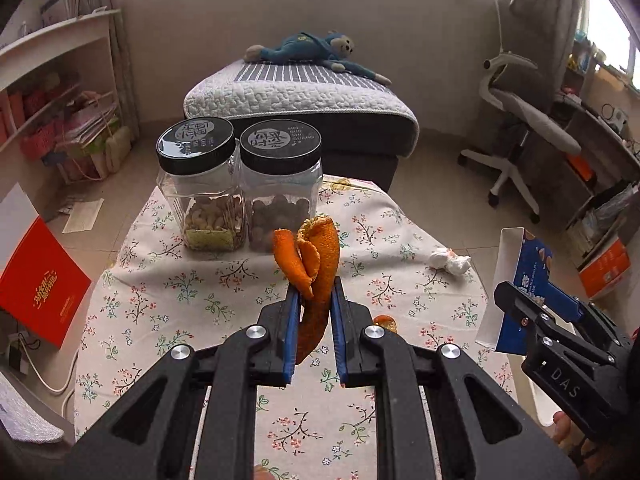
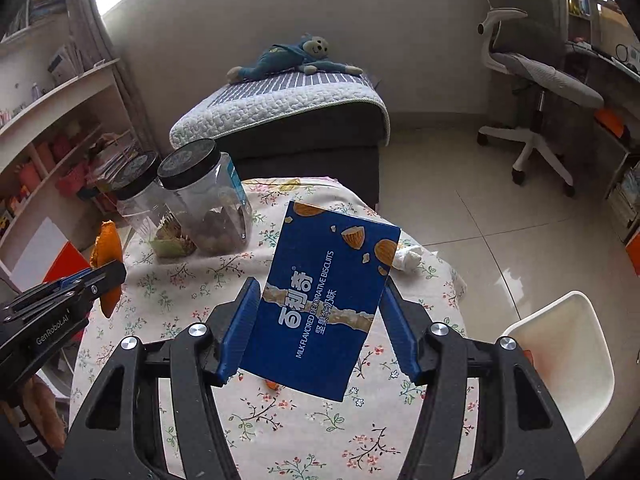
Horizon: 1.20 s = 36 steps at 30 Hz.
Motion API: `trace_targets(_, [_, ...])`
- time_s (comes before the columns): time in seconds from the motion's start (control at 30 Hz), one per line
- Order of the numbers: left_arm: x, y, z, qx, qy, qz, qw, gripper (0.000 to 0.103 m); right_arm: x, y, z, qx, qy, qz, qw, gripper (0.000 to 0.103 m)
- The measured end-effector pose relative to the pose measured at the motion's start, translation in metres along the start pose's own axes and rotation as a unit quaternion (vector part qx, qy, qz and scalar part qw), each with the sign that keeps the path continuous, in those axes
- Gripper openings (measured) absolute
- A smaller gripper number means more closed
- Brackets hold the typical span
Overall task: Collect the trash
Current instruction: 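Carry peel and box to the wastebasket and open the right tool to drop the box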
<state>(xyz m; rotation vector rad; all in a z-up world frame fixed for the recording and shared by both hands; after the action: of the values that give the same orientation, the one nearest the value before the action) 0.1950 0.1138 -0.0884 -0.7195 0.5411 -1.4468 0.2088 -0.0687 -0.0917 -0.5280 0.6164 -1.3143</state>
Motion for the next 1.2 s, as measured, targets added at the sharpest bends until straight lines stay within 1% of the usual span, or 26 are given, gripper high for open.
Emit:
trace_targets(0.13, [0.005,-0.013,0.007,0.044,-0.002,0.016,0.9989,0.015,-0.001,-0.013,0.008,0.055,-0.011,-0.018,0.998,0.058])
trace_targets(0.27, [0.015,-0.033,0.012,0.100,0.013,0.040,0.9941,0.015,-0.003,-0.028,0.013,0.101,-0.021,-0.033,0.994,0.058])
trace_targets(0.37, [0.025,-0.046,0.014,0.131,0.024,0.045,0.9900,0.015,-0.002,-0.036,0.015,0.122,-0.026,-0.040,0.991,0.058])
trace_targets(0.47, [0.034,-0.055,0.015,0.152,0.034,0.045,0.9868,0.015,0.003,-0.044,0.015,0.136,-0.027,-0.050,0.989,0.058])
trace_targets(0.6, [0.046,-0.060,0.015,0.168,0.047,0.045,0.9838,0.015,0.009,-0.052,0.016,0.148,-0.024,-0.059,0.987,0.058])
trace_targets(0.83, [0.066,-0.066,0.014,0.175,0.052,0.034,0.9825,0.015,0.022,-0.068,0.016,0.167,-0.022,-0.075,0.983,0.059])
trace_targets(1.2, [0.108,-0.075,0.008,0.185,0.071,0.003,0.9802,0.015,0.067,-0.096,0.014,0.180,-0.002,-0.103,0.978,0.059])
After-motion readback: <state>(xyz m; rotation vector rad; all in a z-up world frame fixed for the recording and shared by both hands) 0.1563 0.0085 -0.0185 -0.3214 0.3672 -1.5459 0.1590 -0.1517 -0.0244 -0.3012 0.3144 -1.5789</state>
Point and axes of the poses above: each gripper's, at about its wrist camera, not at the fingertips, and y roughly the way its jaws point, x to its right, z to its top, the point moved 2 cm from there along y, roughly the way its jaws point, and after that the axes turned 1 degree about -x, right-handed, at the moved point
